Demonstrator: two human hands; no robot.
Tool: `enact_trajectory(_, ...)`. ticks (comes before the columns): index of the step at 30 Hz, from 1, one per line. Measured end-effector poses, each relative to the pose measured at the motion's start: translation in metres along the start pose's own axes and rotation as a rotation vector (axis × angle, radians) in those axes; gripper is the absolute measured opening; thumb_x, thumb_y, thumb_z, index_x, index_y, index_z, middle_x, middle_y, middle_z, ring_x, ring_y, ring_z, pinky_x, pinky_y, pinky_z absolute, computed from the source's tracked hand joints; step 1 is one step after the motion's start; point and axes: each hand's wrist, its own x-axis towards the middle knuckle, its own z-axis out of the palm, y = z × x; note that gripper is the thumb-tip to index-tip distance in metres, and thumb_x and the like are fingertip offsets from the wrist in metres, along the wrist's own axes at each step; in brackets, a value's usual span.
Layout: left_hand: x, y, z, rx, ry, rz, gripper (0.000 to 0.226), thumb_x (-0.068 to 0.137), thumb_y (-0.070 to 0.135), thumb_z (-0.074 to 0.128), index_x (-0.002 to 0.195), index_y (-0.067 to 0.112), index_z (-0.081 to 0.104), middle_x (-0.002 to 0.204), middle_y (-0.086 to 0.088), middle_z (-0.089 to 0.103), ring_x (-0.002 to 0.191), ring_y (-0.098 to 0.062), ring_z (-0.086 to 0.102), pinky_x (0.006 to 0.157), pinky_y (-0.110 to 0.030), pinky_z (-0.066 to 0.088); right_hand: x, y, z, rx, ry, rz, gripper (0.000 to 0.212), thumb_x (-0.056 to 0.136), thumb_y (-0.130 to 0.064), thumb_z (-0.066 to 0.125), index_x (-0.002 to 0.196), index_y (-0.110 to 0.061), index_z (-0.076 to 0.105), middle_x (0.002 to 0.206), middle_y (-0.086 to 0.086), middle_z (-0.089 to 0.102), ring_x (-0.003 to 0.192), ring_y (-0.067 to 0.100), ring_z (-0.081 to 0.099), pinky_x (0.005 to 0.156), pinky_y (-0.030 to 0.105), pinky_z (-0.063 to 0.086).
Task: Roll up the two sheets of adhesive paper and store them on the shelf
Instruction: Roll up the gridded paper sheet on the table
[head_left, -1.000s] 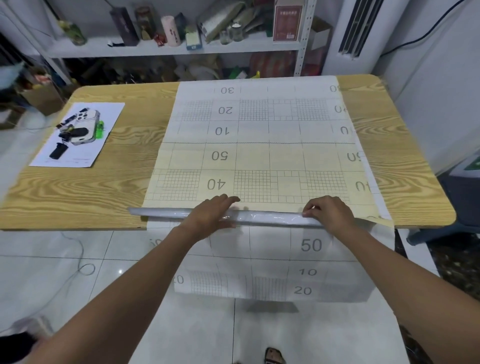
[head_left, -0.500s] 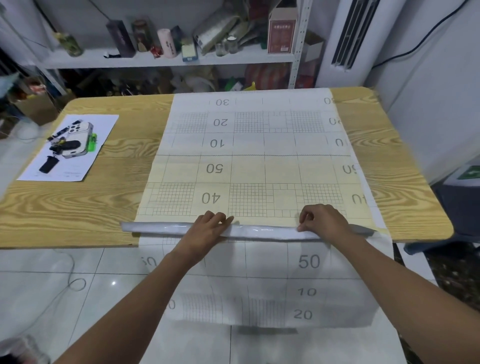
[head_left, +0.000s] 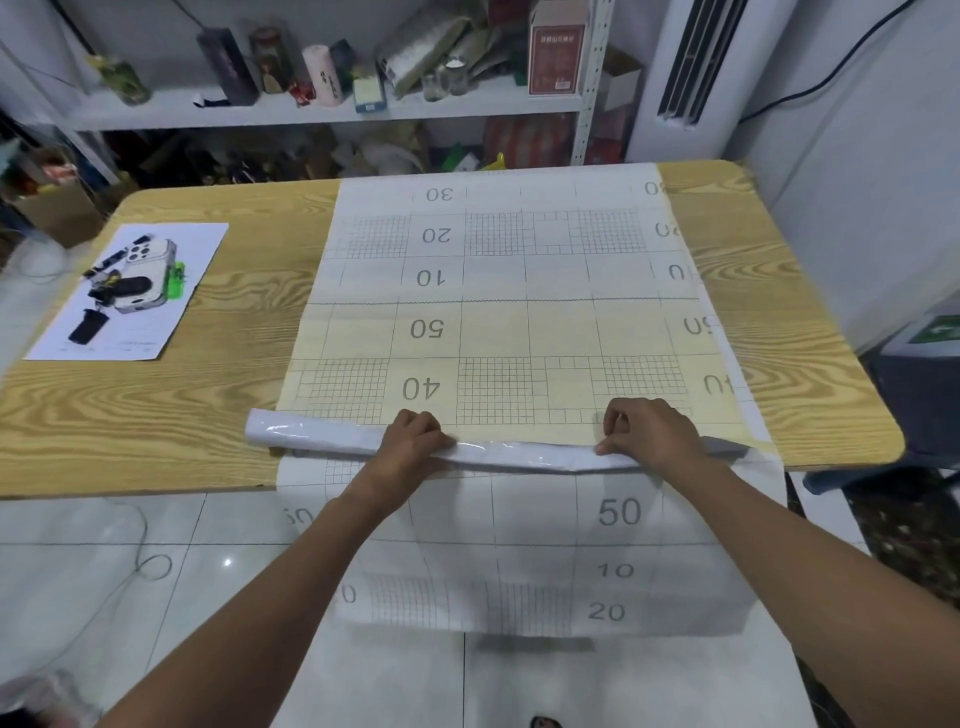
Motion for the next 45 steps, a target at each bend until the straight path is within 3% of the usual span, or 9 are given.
enact_trajectory(6,0.007,0.005,-0.012,-0.155,-0.090,-0.129,0.016,0.081,0.008,0.066,0.097,0.008,0.070,0.074,0.012,0.051,0.071,-0.003,0.038,0.064,-0.019,0.031,-0.005,0.007,0.007,-0.159,0.265,-0.237,0.016,0.076,-0.036,0.073,0.083,-0.024,0.066,0.075,-0.010,0.061,0.081,0.014,0.056,0.084,0.027,0.027)
enact_trajectory(9,0.011,0.007,-0.017,-0.194,-0.163,-0.183,0.014,0.088,0.010,0.059,0.098,0.011,0.067,0.075,0.017,0.044,0.074,0.001,0.041,0.066,-0.008,0.033,-0.007,0.014,0.017,-0.207,0.449,-0.381,0.011,0.082,-0.032,0.068,0.085,-0.021,0.068,0.086,-0.004,0.064,0.084,0.020,0.056,0.083,0.030,0.024)
enact_trajectory(12,0.014,0.009,-0.022,-0.219,-0.191,-0.205,0.012,0.088,0.008,0.058,0.095,0.009,0.068,0.077,0.012,0.047,0.074,-0.002,0.045,0.066,-0.008,0.034,-0.013,0.017,0.025,-0.165,0.542,-0.473,0.017,0.081,-0.029,0.068,0.092,-0.016,0.068,0.097,0.004,0.064,0.088,0.026,0.056,0.081,0.035,0.036)
enact_trajectory(15,0.017,0.008,-0.025,-0.248,-0.193,-0.235,0.012,0.086,0.007,0.060,0.093,0.008,0.069,0.080,0.006,0.053,0.073,-0.001,0.047,0.065,-0.006,0.035,-0.019,0.017,0.032,-0.138,0.493,-0.499,0.035,0.072,-0.021,0.080,0.103,-0.012,0.068,0.113,0.012,0.060,0.100,0.031,0.052,0.083,0.042,0.045)
enact_trajectory(19,0.022,0.007,-0.027,-0.258,-0.244,-0.258,0.012,0.085,0.009,0.061,0.093,0.008,0.070,0.082,0.004,0.057,0.072,0.001,0.046,0.065,-0.004,0.035,-0.024,0.021,0.037,-0.128,0.417,-0.489,0.039,0.064,-0.020,0.085,0.099,-0.012,0.069,0.105,0.007,0.061,0.093,0.026,0.055,0.061,0.026,0.041)
enact_trajectory(25,0.024,0.008,-0.027,-0.272,-0.300,-0.280,0.011,0.084,0.012,0.064,0.092,0.011,0.071,0.078,0.013,0.057,0.073,-0.001,0.050,0.065,-0.005,0.036,-0.025,0.029,0.040,-0.093,0.343,-0.417,0.018,0.077,-0.015,0.075,0.094,-0.011,0.072,0.087,0.001,0.064,0.089,0.021,0.058,0.054,0.021,0.031)
enact_trajectory(33,0.027,0.006,-0.032,-0.363,-0.383,-0.340,0.008,0.081,0.018,0.068,0.077,0.025,0.068,0.085,-0.008,0.069,0.084,-0.024,0.061,0.078,-0.035,0.048,-0.016,0.034,0.034,0.018,0.256,-0.407,0.013,0.081,-0.016,0.070,0.089,-0.006,0.074,0.085,0.001,0.055,0.084,0.019,0.049,0.067,0.028,0.034)
enact_trajectory(40,0.031,0.008,-0.032,-0.407,-0.427,-0.381,0.010,0.084,0.022,0.066,0.075,0.025,0.066,0.090,-0.003,0.070,0.083,-0.014,0.060,0.070,-0.017,0.042,-0.014,0.028,0.027,0.220,0.176,-0.241,0.003,0.083,-0.025,0.068,0.085,-0.023,0.066,0.078,-0.009,0.061,0.080,0.012,0.054,0.065,0.019,0.039)
enact_trajectory(45,0.025,0.009,-0.028,-0.432,-0.329,-0.398,0.004,0.083,0.029,0.065,0.084,0.025,0.065,0.090,0.013,0.065,0.087,-0.012,0.059,0.078,-0.028,0.046,-0.009,0.026,0.025,0.284,0.154,-0.162,0.011,0.082,-0.027,0.068,0.077,-0.019,0.063,0.078,-0.001,0.066,0.078,0.016,0.058,0.068,0.032,0.044)
